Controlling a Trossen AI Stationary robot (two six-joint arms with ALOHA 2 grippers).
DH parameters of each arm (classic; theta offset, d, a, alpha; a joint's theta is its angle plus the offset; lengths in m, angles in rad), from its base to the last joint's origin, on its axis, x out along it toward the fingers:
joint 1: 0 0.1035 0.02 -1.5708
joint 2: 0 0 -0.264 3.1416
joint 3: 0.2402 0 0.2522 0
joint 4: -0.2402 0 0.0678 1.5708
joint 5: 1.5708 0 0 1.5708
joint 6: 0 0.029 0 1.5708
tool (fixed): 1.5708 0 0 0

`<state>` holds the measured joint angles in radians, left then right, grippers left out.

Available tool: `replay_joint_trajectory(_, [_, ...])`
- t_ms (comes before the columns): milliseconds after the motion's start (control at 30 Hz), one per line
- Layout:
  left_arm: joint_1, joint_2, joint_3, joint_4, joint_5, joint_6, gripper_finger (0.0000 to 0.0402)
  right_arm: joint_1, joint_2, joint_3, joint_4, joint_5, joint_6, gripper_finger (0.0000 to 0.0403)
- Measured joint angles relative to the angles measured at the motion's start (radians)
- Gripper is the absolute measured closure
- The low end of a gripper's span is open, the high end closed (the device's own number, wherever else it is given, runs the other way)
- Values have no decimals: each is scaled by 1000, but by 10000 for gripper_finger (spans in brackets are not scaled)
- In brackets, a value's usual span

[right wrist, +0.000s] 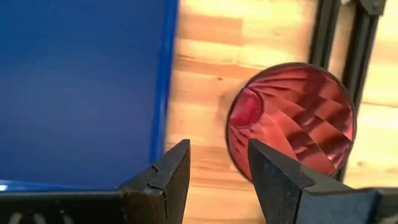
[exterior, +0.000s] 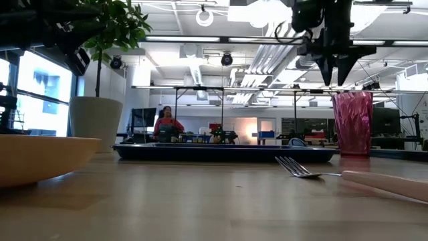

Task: Pick and place plate/cup/fork/spoon on tray
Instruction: Put the cup on the top right of the tray

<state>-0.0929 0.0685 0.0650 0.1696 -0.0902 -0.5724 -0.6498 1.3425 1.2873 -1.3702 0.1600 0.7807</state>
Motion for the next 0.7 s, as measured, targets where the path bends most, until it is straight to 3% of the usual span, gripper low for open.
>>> replay_joint_trajectory(433, [0,0,0,0,0,-2,314,-26,149,0,-24,15,-57,256])
replay_joint_trajectory(700, [0,0,0,-1,0,0,314,-25,176,0,-24,31,-75,311])
